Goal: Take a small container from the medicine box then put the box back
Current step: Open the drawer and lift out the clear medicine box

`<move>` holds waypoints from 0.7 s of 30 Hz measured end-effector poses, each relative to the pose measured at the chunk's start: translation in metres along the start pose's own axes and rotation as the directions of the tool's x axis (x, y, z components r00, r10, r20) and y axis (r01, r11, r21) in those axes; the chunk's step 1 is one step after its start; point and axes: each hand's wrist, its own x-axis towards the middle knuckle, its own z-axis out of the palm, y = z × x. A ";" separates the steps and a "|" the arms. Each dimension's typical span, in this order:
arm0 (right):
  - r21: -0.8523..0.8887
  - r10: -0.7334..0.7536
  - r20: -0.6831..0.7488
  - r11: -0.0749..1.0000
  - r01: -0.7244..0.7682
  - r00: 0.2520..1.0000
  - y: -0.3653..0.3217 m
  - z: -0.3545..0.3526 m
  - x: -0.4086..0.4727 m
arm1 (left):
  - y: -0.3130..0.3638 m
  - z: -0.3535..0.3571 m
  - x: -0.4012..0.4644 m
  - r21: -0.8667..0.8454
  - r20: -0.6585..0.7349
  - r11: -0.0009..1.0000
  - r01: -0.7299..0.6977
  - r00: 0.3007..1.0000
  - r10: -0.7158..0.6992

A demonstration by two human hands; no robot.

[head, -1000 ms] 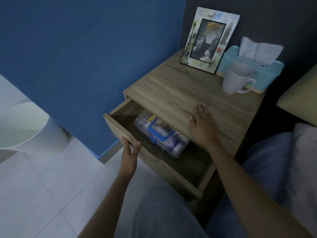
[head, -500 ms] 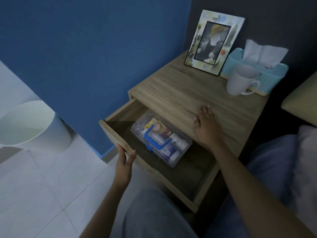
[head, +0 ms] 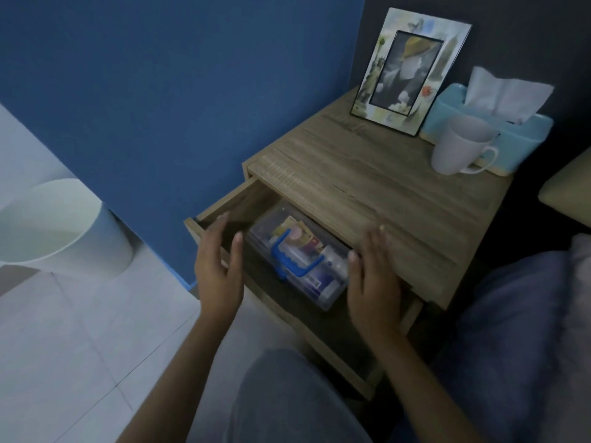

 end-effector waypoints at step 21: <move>0.636 0.795 0.455 0.026 -0.771 0.402 -0.028 0.064 -0.001 | -0.013 0.065 0.104 0.366 0.608 0.870 0.331 0.622 -0.493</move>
